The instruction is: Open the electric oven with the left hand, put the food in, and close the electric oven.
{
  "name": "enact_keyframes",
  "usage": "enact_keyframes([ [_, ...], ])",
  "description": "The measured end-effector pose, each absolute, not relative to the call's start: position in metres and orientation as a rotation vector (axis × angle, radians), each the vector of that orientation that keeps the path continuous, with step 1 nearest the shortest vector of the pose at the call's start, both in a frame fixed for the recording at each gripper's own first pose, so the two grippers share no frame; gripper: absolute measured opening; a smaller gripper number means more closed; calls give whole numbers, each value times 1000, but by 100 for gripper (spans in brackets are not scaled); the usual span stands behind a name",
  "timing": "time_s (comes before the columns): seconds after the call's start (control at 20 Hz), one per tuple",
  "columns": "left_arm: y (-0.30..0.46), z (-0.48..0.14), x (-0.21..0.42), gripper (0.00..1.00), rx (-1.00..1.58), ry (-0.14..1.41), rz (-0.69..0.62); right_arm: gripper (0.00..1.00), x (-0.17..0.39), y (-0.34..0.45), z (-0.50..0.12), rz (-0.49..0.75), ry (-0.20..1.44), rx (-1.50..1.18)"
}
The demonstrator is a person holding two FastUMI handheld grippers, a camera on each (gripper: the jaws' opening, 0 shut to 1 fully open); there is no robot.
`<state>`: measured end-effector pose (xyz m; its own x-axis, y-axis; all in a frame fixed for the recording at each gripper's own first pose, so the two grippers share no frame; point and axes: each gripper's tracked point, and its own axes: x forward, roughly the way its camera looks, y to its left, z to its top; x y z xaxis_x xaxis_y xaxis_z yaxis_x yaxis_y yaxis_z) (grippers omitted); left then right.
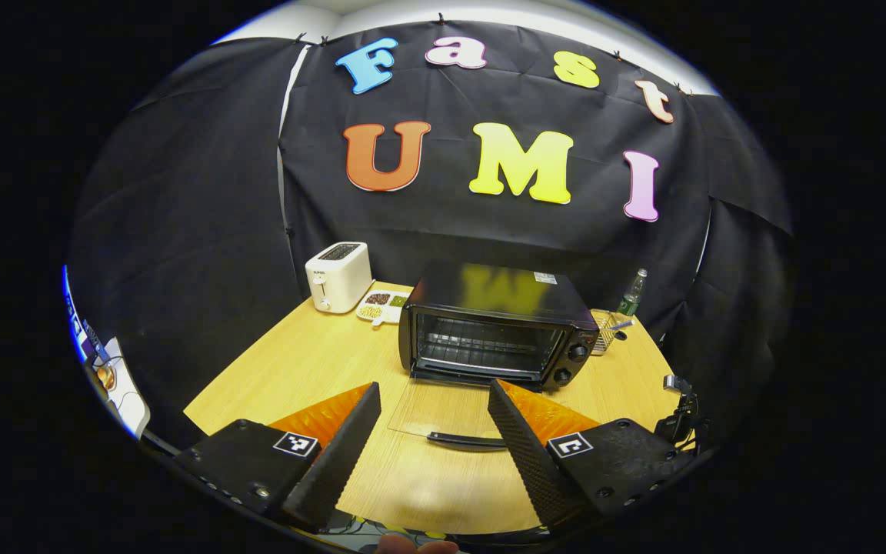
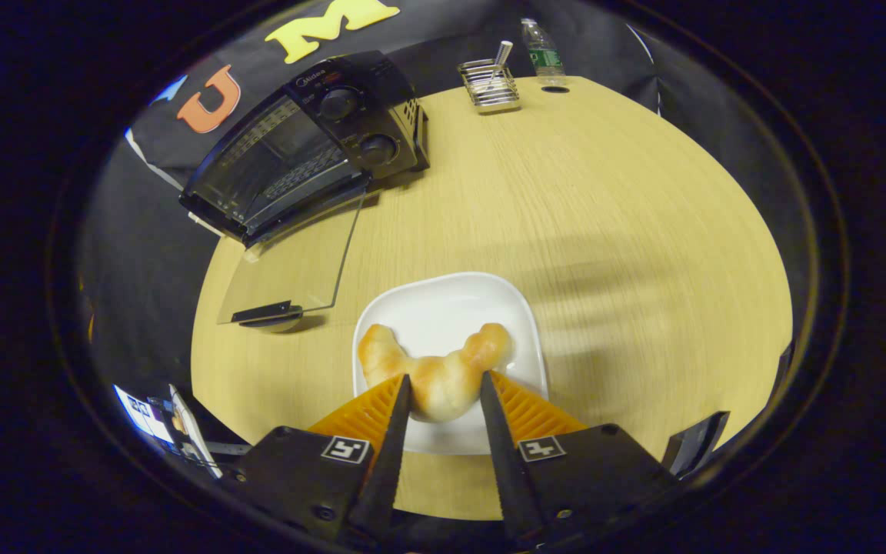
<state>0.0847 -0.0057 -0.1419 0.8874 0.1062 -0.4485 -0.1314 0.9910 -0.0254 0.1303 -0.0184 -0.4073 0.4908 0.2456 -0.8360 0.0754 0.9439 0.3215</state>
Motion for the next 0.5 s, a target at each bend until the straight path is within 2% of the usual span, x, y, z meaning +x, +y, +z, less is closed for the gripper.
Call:
enact_keyframes([
  [0.15, -8, -138, 84, 93, -74, 465, 107, 35, 130, -18, -406, 85, 1053, 384],
  [0.5, 4, -128, 81, 93, -53, 437, 27, 5, 122, -18, -385, 0, 990, 597],
])
